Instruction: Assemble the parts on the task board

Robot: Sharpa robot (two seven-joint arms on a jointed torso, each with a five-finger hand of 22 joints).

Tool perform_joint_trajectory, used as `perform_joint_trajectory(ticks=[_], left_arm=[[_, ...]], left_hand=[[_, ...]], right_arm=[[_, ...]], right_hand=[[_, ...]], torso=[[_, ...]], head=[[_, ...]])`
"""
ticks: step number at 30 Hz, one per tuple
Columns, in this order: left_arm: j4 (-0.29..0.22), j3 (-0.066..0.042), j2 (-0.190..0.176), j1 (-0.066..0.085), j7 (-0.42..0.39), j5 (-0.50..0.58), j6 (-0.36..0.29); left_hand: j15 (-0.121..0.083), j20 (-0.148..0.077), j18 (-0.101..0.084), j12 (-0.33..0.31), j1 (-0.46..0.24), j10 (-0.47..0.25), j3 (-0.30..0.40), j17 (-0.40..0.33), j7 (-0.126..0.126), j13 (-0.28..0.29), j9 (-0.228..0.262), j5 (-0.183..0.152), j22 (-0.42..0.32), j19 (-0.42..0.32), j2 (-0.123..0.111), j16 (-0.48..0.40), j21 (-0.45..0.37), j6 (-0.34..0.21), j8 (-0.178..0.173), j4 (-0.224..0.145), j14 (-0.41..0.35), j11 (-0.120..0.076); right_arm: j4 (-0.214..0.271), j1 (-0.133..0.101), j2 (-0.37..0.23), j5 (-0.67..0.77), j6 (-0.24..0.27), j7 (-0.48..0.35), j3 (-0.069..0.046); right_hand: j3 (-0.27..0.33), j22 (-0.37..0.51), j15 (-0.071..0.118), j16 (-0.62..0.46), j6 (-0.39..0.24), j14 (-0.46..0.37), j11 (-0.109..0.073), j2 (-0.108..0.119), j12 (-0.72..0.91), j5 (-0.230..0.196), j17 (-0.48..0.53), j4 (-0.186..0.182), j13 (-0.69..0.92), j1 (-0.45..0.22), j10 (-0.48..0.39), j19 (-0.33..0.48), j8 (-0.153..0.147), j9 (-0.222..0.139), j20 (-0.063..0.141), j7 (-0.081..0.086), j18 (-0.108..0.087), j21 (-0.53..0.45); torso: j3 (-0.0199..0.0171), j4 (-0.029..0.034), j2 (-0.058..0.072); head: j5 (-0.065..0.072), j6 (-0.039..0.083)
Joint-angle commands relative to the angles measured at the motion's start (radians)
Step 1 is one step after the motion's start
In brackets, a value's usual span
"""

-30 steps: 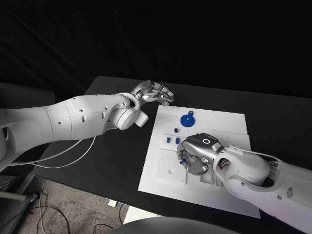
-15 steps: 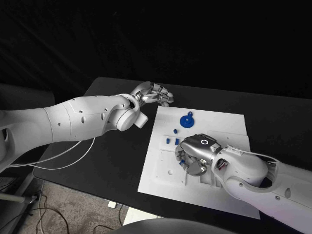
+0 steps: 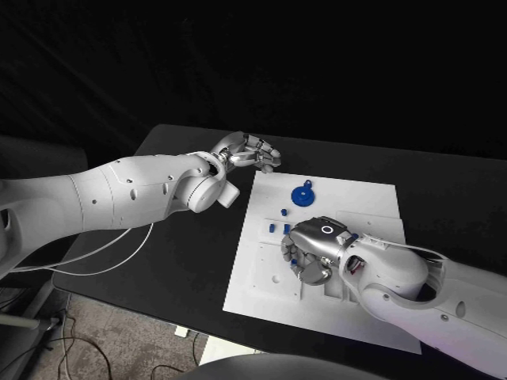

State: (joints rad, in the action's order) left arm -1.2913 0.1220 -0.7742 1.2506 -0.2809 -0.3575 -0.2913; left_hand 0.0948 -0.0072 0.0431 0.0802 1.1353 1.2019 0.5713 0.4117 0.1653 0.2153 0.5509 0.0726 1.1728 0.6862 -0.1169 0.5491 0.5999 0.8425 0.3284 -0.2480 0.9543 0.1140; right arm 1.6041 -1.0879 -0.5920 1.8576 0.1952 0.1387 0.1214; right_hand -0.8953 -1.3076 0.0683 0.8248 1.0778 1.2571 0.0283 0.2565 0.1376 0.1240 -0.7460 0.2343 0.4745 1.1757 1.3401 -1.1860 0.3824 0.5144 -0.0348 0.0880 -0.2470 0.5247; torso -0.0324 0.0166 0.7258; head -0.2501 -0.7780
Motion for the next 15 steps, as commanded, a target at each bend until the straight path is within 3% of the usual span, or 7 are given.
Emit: perform_joint_trajectory(ticks=[1, 7, 10, 12, 15], left_arm=[[-0.003, -0.001, 0.0, 0.001, -0.005, -0.003, 0.015], [-0.004, -0.001, -0.001, 0.001, -0.004, -0.003, 0.016], [-0.004, -0.001, -0.002, 0.001, -0.004, -0.003, 0.015], [-0.004, -0.001, -0.003, 0.001, -0.003, -0.003, 0.015], [-0.004, -0.001, -0.003, 0.001, -0.003, -0.003, 0.015]], left_hand=[[0.005, 0.006, 0.005, -0.005, -0.005, -0.005, -0.003, 0.002, 0.001, -0.001, -0.001, 0.002, 0.001, 0.001, -0.007, -0.004, -0.005, -0.009, 0.004, 0.004, -0.001, 0.004], [0.005, 0.006, 0.005, -0.005, -0.005, -0.005, -0.003, 0.002, 0.001, -0.001, -0.001, 0.002, 0.002, 0.001, -0.007, -0.004, -0.006, -0.009, 0.005, 0.004, -0.001, 0.004], [0.005, 0.006, 0.005, -0.005, -0.005, -0.005, -0.003, 0.003, 0.001, -0.001, -0.002, 0.002, 0.002, 0.001, -0.007, -0.005, -0.006, -0.009, 0.005, 0.005, -0.001, 0.004], [0.005, 0.006, 0.005, -0.005, -0.005, -0.005, -0.003, 0.003, 0.001, -0.001, -0.002, 0.002, 0.002, 0.001, -0.007, -0.005, -0.006, -0.009, 0.005, 0.005, -0.001, 0.004], [0.005, 0.006, 0.005, -0.005, -0.005, -0.005, -0.003, 0.003, 0.001, -0.001, -0.002, 0.002, 0.002, 0.001, -0.007, -0.005, -0.006, -0.009, 0.005, 0.005, -0.001, 0.004]], right_arm=[[-0.005, 0.003, 0.002, 0.001, -0.034, -0.002, 0.004], [-0.011, 0.003, 0.004, -0.016, -0.045, -0.007, 0.005], [-0.017, 0.003, 0.004, -0.039, -0.024, -0.017, 0.005], [-0.019, 0.002, 0.003, -0.054, -0.019, -0.025, 0.005], [-0.019, 0.002, 0.002, -0.074, -0.013, -0.034, 0.005]], right_hand=[[0.0, -0.006, 0.005, -0.002, 0.008, -0.001, 0.002, -0.008, -0.001, 0.008, 0.001, -0.002, 0.005, -0.001, 0.006, -0.003, -0.005, 0.002, 0.0, 0.0, -0.015, 0.002], [0.003, -0.007, 0.003, -0.002, 0.004, -0.006, 0.004, -0.006, -0.007, 0.026, 0.002, 0.0, 0.008, -0.01, 0.001, 0.005, -0.009, 0.004, -0.003, 0.002, -0.015, -0.002], [0.014, -0.009, -0.003, -0.006, -0.012, -0.018, 0.011, -0.005, -0.018, 0.041, 0.007, 0.0, 0.009, -0.025, -0.014, 0.019, -0.02, 0.004, -0.009, 0.008, -0.015, -0.007], [0.021, -0.009, -0.013, -0.017, -0.035, -0.036, 0.022, 0.0, -0.035, -0.01, 0.014, -0.004, 0.006, -0.034, -0.039, 0.035, -0.035, 0.001, -0.015, 0.018, -0.015, -0.016], [0.043, -0.009, -0.026, -0.028, -0.064, -0.052, 0.036, 0.012, -0.053, -0.033, 0.026, -0.011, 0.002, -0.049, -0.067, 0.056, -0.051, -0.003, -0.025, 0.031, -0.015, -0.027]], torso=[[0.0003, 0.0003, 0.001], [-0.0004, 0.0, 0.0], [-0.0006, -0.0003, 0.0], [-0.0006, -0.0006, 0.0], [-0.0006, -0.0009, 0.0]], head=[[0.002, 0.003], [0.004, 0.006], [0.004, 0.005], [0.004, 0.004], [0.004, 0.004]])
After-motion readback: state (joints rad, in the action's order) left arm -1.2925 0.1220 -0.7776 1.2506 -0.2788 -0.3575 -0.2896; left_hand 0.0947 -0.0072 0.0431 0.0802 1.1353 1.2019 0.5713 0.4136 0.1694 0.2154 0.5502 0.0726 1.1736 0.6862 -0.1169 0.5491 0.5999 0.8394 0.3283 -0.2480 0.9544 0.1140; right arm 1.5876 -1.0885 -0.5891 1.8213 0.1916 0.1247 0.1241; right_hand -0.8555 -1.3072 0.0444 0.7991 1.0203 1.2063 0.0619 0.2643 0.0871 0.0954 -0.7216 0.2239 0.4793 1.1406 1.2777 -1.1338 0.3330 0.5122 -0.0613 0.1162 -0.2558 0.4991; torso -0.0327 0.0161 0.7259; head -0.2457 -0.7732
